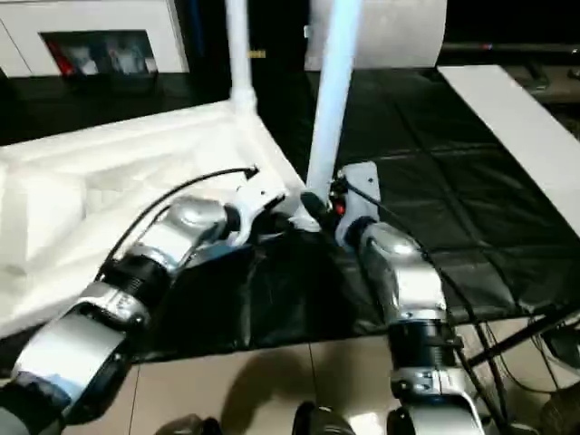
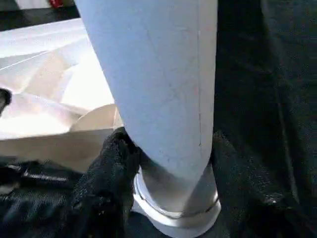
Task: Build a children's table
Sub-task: Rotate leg to tighten, then rotate table base
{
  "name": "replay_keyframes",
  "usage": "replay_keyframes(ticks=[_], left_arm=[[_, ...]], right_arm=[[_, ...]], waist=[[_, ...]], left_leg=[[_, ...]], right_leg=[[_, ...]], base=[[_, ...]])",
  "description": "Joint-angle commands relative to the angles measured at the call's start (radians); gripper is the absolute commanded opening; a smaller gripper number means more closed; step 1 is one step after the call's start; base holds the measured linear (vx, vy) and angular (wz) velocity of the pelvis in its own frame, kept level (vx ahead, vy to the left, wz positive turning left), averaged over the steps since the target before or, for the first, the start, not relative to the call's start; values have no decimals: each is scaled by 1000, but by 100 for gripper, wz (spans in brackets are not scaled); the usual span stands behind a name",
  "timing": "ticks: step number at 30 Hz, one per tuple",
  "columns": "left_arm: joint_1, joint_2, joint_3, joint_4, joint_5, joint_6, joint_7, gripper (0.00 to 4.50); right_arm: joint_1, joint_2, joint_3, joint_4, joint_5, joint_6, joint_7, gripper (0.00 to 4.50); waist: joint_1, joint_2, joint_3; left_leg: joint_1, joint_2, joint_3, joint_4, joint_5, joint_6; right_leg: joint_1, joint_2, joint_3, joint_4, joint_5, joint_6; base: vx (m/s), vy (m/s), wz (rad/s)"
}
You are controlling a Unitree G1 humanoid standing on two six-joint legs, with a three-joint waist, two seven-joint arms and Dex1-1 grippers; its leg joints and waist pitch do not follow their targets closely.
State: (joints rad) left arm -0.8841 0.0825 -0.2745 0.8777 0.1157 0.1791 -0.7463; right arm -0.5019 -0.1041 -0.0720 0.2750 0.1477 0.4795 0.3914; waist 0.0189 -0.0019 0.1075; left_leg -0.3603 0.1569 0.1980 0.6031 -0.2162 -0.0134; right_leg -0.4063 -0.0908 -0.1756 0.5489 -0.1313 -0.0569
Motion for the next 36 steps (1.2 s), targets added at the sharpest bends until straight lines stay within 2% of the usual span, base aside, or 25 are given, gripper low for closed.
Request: replay_keyframes(ticks=[1,2,3,7,8,10,13,14,15,16,17,19,20,23,24,26,28,29,30,31,32,33,34,35,36], left_arm=[[-14,-14,5,-7,-1,-37,32,0],[-8,-2,-4,-13,4,-61,15,0],[-7,-1,-5,-13,4,-63,14,0],[6,22,-17,-17,9,-120,-31,0],[9,26,-18,-16,9,-133,-39,0],[19,40,-15,-15,13,-185,-44,0],[26,41,11,-20,-12,-179,-45,0],[30,43,20,-31,-28,-172,-63,44],[38,46,31,-53,-49,-166,-89,44],[47,49,42,-75,-67,-151,-102,55],[51,51,49,-86,-77,-144,-109,55],[78,81,52,-137,-80,-139,-124,82],[78,81,52,-137,-80,-139,-124,92],[114,116,75,-223,-110,-89,-154,106],[139,143,84,-279,-121,-58,-171,115],[168,174,90,-340,-128,-22,-189,134],[230,227,106,-457,-146,41,-210,140],[247,241,108,-490,-154,61,-215,140],[283,270,107,-552,-169,96,-240,160],[283,270,107,-552,-169,96,-240,160],[329,306,107,-632,-193,142,-273,179],[381,346,112,-723,-226,199,-307,180],[409,367,118,-770,-245,227,-322,183],[438,390,125,-821,-264,263,-334,183],[452,401,130,-848,-274,282,-338,197]], right_arm=[[13,36,32,19,13,23,1,263],[23,24,33,-1,10,5,12,270],[24,23,33,-2,10,4,13,298],[53,-26,52,-34,-30,-26,25,315],[61,-35,51,-43,-38,-29,21,342],[86,-64,49,-68,-52,-55,9,352],[108,-71,21,-104,-22,-58,21,384],[116,-76,11,-118,-12,-55,23,396],[132,-91,7,-137,-10,-64,30,396],[148,-101,9,-158,1,-68,52,400],[158,-105,10,-171,8,-68,67,412],[184,-119,19,-214,33,-33,101,438],[184,-119,19,-214,33,-33,101,442],[196,-129,29,-239,46,-39,126,450],[201,-131,34,-259,64,-39,148,450],[203,-130,41,-280,81,-38,171,450],[195,-128,64,-299,92,-31,190,450],[193,-127,69,-304,94,-28,193,450],[183,-121,80,-301,92,-25,197,450],[183,-121,80,-301,92,-25,197,450],[167,-112,95,-292,89,-24,203,450],[147,-103,114,-275,86,-28,213,450],[131,-97,126,-260,84,-29,216,450],[114,-92,140,-243,80,-29,222,450],[105,-90,148,-235,78,-28,225,450]], waist=[[11,-8,-98],[10,-14,-100],[12,-12,-99],[18,-10,-98],[19,-11,-103],[25,-10,-103],[30,-9,-105],[30,-10,-105],[29,-11,-104],[34,-6,-108],[35,-7,-108],[41,8,-108],[40,4,-108],[42,3,-107],[46,15,-107],[45,13,-108],[44,19,-109],[43,21,-106],[43,21,-105],[47,23,-105],[43,23,-102],[36,21,-100],[32,24,-98],[30,18,-92],[24,20,-91]], left_leg=[[2,85,-48,-58,0,143],[2,86,-47,-57,-5,144],[3,86,-48,-58,-9,142],[6,86,-46,-59,-18,129],[7,88,-46,-58,-16,127],[8,85,-44,-56,-21,118],[5,86,-43,-57,-35,108],[5,86,-44,-57,-39,105],[4,83,-44,-57,-49,102],[5,83,-43,-55,-56,96],[5,86,-43,-56,-60,93],[10,93,-47,-58,-74,87],[9,93,-47,-58,-81,85],[11,89,-44,-59,-110,59],[10,87,-45,-58,-117,57],[9,92,-47,-61,-119,54],[15,95,-48,-63,-121,43],[15,92,-46,-62,-126,41],[17,89,-45,-62,-129,41],[17,91,-48,-64,-133,33],[17,90,-46,-65,-140,33],[10,97,-54,-71,-144,20],[17,94,-49,-70,-155,21],[22,91,-45,-68,-170,20],[8,87,-50,-71,-165,22]], right_leg=[[73,-105,84,-45,-196,-158],[75,-106,84,-46,-203,-154],[75,-107,84,-46,-211,-153],[73,-106,86,-50,-234,-140],[76,-107,87,-46,-229,-143],[73,-108,89,-48,-233,-141],[76,-108,90,-48,-241,-139],[77,-109,89,-47,-248,-137],[78,-108,89,-49,-264,-134],[80,-111,89,-50,-270,-137],[79,-112,89,-50,-270,-140],[75,-107,87,-48,-269,-142],[75,-107,87,-51,-272,-137],[76,-110,88,-54,-319,-129],[75,-108,87,-58,-339,-116],[77,-109,88,-54,-337,-112],[72,-108,89,-50,-345,-103],[68,-105,87,-57,-362,-99],[66,-103,87,-61,-374,-96],[68,-105,87,-60,-390,-92],[64,-101,86,-63,-402,-87],[70,-107,88,-51,-395,-94],[61,-100,89,-59,-405,-91],[54,-100,90,-65,-418,-89],[67,-101,89,-59,-424,-95]], base=[[0,0,0],[0,0,0],[0,0,0],[0,0,0],[0,0,0],[0,0,0],[0,0,0],[0,0,0],[0,0,0],[0,0,0],[0,0,0],[0,0,0],[0,0,0],[0,0,0],[0,0,0],[0,0,0],[0,0,0],[0,0,0],[0,0,0],[0,0,0],[0,0,0],[0,0,0],[0,0,0],[0,0,0],[0,0,0]])
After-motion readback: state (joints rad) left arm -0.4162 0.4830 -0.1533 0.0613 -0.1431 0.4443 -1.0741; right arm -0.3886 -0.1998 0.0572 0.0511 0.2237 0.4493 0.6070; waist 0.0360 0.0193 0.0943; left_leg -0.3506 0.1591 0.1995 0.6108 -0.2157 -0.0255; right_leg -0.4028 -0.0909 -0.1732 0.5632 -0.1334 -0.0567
